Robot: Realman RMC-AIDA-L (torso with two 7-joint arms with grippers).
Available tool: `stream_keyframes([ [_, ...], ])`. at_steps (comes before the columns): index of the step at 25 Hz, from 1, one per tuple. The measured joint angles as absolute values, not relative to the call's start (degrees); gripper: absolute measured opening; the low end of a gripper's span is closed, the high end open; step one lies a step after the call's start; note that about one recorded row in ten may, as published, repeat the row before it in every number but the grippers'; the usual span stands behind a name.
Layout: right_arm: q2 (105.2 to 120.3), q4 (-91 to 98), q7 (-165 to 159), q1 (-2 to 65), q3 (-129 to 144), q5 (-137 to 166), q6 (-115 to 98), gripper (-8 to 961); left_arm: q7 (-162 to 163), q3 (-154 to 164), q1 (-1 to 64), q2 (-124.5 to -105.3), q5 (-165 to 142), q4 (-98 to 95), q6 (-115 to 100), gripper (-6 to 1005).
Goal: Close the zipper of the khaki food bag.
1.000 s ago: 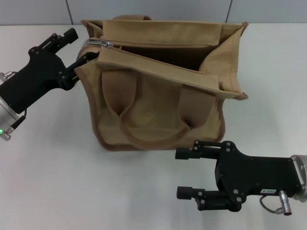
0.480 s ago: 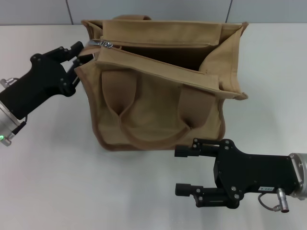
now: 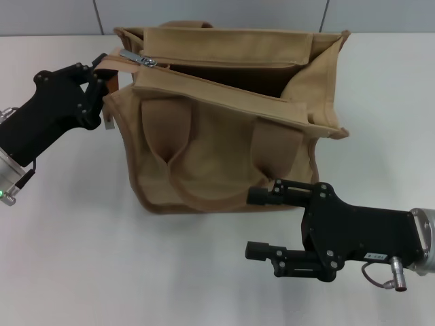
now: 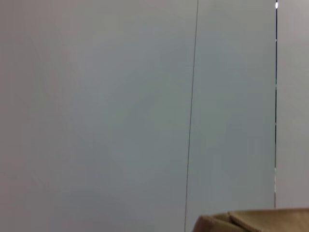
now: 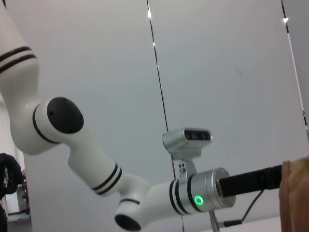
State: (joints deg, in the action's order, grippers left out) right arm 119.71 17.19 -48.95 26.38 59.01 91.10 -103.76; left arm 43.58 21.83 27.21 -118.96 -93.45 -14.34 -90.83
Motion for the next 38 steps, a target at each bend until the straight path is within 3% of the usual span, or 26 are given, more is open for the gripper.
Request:
stream_keyframes([
  [15,119.64,13.9,-54.5,28.5,59.0,76.0,-105.0,711,42.8,21.8,30.4,-119.15,-87.1,-10.5,-101.7,18],
  [38,119.73,12.7,-82.1,44.6,61.3,66.8,-87.1,712,42.8,21.7,34.0,-119.18,-87.3,-3.1,-99.8,19],
])
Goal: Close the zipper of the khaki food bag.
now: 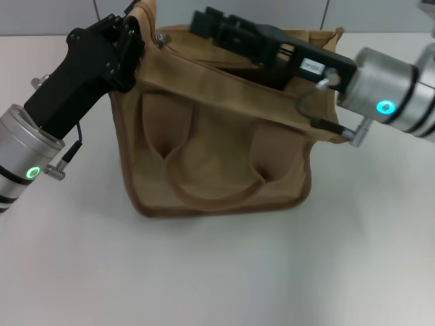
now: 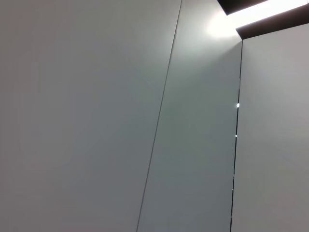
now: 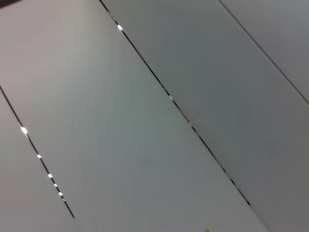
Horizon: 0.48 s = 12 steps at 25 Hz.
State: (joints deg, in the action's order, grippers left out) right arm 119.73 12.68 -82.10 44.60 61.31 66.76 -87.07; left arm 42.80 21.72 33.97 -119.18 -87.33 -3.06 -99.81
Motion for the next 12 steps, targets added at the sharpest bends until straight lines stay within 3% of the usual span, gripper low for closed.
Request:
stream_keyframes([
  [12,119.8,13.2,-82.2,47.4,65.1,66.4,-81.9,712,42.7,21.4,35.6,-119.18,-87.2,-3.4,-99.8,20],
])
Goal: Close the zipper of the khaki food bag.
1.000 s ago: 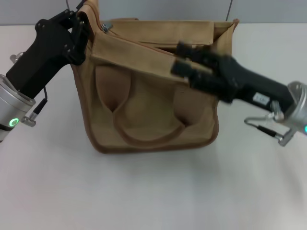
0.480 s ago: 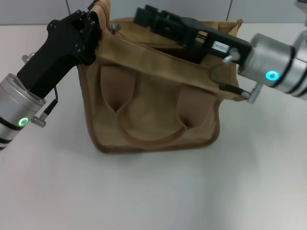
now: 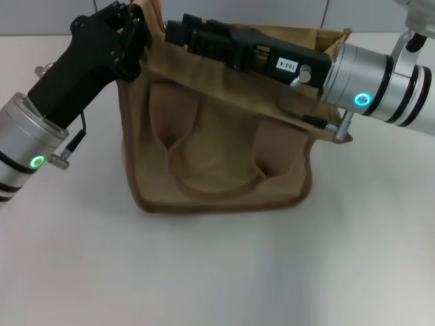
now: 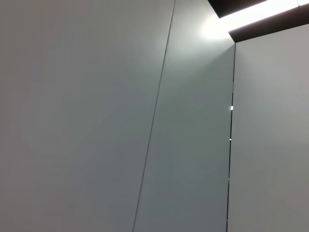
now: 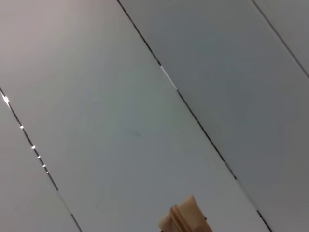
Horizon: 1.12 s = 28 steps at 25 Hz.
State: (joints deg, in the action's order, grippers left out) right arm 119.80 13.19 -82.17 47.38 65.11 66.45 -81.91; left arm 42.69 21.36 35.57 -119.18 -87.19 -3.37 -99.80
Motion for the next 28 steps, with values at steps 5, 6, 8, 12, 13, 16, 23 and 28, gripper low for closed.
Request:
stream_keyframes([
  [5,119.8,13.4,-82.0,48.5,65.5,65.1,-80.7,713,42.9,21.4,36.4,-119.18,-87.2,-3.1,-99.9,20],
  [6,119.8,13.4,-82.0,48.9,65.8,65.1,-80.6,713,42.9,21.4,36.5,-119.17,-87.1,-3.1,-99.9,20],
  [8,119.79,13.4,-82.0,49.1,66.8,65.1,-81.1,712,42.7,21.4,36.6,-119.17,-87.1,-3.1,-99.8,20],
  [12,119.8,13.4,-81.8,48.5,67.1,65.1,-83.4,711,42.6,21.4,36.6,-119.19,-87.1,-3.1,-99.6,21],
  [13,119.79,13.5,-81.5,47.9,67.0,65.1,-84.7,711,42.5,21.4,36.6,-119.19,-87.1,-3.1,-99.5,21],
  [16,119.8,15.9,-80.9,45.1,66.4,65.0,-88.2,712,42.5,21.4,36.6,-119.18,-87.1,-3.1,-99.1,21],
  [23,119.8,19.5,-80.9,40.4,66.3,64.7,-92.0,714,42.4,21.4,36.6,-119.18,-87.1,-3.2,-98.0,21],
  [28,119.8,19.2,-80.9,39.5,66.3,63.6,-91.1,713,42.4,21.4,36.7,-119.18,-87.1,-3.1,-97.6,22],
])
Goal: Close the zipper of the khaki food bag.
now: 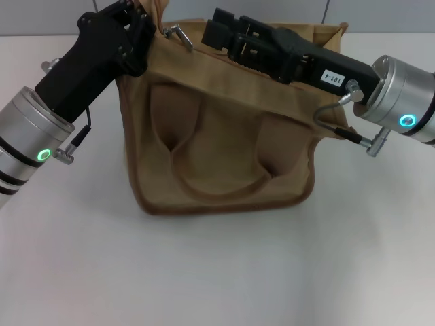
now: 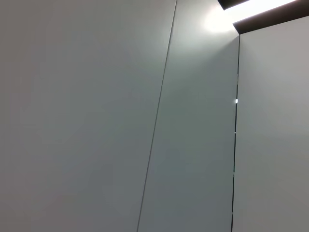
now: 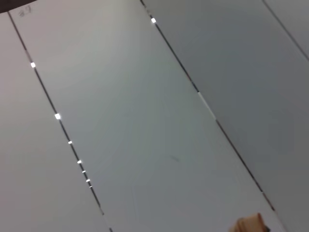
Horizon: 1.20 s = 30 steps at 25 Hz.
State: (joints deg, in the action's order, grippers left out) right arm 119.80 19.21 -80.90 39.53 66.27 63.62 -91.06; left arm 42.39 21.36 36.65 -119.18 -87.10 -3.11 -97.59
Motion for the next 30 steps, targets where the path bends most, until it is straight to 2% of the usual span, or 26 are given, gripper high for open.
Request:
stream_keyframes([
  [15,119.8,19.6,-81.2,43.5,72.3,62.1,-85.3,713,42.9,21.4,37.1,-119.18,-87.1,-2.3,-99.0,23],
  [30,119.8,22.9,-80.0,38.0,71.1,61.9,-91.6,713,42.8,21.4,37.2,-119.18,-87.1,-2.3,-99.1,24],
])
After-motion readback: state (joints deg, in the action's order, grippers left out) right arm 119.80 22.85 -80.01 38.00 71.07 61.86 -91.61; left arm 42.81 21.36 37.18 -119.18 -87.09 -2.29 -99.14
